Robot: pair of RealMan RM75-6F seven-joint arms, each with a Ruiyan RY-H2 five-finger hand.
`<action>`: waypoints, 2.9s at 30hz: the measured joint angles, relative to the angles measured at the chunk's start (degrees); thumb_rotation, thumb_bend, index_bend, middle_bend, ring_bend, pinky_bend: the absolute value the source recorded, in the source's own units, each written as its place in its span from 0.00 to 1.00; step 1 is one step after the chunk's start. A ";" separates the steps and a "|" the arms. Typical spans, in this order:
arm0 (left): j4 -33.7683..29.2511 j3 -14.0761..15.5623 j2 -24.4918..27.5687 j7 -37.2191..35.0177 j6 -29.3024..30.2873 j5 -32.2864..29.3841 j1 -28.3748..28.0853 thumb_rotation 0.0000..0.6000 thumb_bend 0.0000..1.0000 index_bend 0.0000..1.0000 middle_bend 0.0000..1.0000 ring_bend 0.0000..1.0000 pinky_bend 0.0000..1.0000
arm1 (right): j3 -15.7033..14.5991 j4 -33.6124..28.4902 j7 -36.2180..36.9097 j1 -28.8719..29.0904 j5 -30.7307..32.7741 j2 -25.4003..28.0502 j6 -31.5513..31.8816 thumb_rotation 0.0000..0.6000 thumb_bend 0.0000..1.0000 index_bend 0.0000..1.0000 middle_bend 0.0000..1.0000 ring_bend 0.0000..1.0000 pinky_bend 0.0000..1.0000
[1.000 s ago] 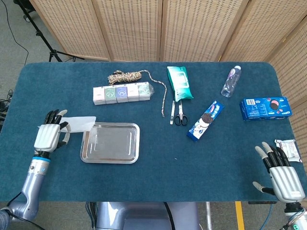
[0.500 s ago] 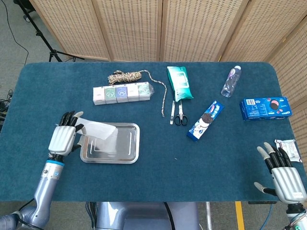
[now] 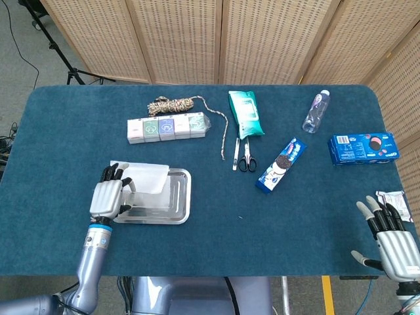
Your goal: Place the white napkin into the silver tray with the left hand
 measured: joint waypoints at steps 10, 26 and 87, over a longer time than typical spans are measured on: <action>3.37 -2.03 -6.96 3.58 0.95 -5.73 -3.23 1.00 0.51 0.83 0.18 0.00 0.00 | 0.02 0.23 1.08 -0.23 -0.21 0.42 0.49 1.00 0.00 0.00 0.00 0.00 0.00; 4.06 -2.74 -12.28 6.51 2.65 -8.57 -5.86 1.00 0.51 0.83 0.18 0.00 0.00 | 0.05 0.64 3.20 -0.56 -0.75 0.90 1.42 1.00 0.00 0.00 0.00 0.00 0.00; -6.64 3.02 -9.92 8.53 6.64 -9.04 -2.05 0.93 0.21 0.41 0.00 0.00 0.00 | 0.04 1.11 3.83 -1.00 -2.42 0.35 2.99 1.00 0.00 0.00 0.00 0.00 0.00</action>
